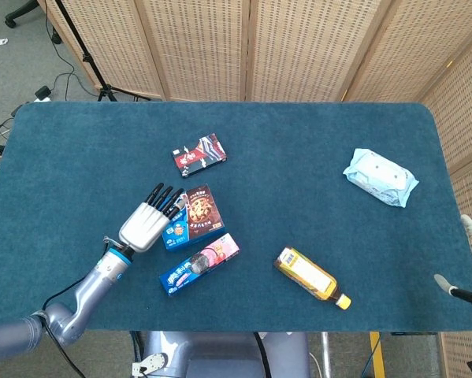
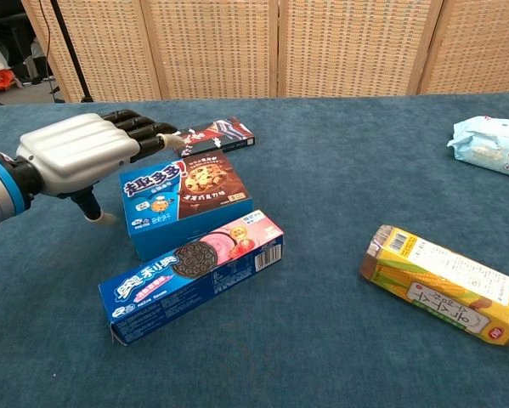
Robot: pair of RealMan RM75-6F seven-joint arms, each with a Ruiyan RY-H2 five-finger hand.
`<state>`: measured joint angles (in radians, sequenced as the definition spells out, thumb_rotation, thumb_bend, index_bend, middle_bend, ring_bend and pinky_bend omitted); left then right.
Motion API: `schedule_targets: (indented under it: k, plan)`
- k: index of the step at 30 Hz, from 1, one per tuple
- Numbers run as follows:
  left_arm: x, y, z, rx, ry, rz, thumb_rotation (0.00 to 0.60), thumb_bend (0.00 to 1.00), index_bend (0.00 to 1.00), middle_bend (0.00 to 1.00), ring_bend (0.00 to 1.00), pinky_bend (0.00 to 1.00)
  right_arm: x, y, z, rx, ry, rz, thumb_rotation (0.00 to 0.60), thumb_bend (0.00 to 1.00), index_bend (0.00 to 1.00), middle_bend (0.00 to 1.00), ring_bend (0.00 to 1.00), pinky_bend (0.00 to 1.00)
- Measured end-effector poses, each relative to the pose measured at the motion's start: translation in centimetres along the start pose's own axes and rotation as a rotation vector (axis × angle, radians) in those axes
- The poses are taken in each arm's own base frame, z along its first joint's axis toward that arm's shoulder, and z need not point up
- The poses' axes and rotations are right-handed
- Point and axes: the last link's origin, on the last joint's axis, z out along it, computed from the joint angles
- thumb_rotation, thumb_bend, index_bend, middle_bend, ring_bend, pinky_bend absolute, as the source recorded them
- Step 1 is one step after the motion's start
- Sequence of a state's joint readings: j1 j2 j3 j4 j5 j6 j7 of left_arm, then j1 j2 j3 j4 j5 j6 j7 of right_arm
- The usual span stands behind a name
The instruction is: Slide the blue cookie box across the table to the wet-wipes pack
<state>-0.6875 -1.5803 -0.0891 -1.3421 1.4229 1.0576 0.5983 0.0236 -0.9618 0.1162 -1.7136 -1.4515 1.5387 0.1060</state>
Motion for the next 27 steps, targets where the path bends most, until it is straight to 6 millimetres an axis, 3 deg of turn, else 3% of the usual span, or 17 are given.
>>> schedule_targets:
  k: [27]
  plan:
    - [1.0, 2.8, 7.7, 0.037, 0.073, -0.041, 0.6, 0.0, 0.0, 0.0, 0.0, 0.0, -0.2, -0.1, 0.1, -0.003, -0.016, 0.009, 0.6, 0.0, 0.0, 0.0, 0.0, 0.0]
